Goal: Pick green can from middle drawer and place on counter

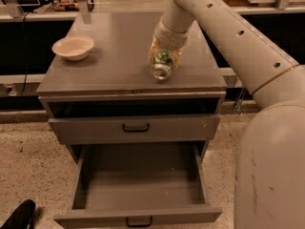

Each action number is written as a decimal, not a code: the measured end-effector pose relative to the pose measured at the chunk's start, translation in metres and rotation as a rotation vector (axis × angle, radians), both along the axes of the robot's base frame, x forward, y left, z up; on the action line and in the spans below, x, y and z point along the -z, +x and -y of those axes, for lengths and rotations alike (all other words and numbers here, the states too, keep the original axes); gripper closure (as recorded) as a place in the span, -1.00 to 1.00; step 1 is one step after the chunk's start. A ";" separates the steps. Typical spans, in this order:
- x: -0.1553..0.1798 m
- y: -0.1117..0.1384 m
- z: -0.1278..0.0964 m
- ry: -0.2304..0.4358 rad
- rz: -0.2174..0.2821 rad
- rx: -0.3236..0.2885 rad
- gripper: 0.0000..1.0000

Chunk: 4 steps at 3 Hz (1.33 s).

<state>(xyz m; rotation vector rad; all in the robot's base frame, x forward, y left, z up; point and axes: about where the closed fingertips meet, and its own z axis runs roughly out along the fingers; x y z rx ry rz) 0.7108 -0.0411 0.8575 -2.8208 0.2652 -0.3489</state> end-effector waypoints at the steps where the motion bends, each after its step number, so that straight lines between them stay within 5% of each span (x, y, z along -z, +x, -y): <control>1: 0.003 0.002 -0.002 0.004 0.002 -0.001 -0.19; 2: 0.007 0.005 -0.005 0.008 0.004 -0.003 -0.81; 4: 0.013 0.007 -0.006 -0.007 -0.011 -0.008 -1.00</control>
Offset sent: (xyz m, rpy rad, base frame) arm 0.0021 0.0018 -0.0025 0.0033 -0.0021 0.0007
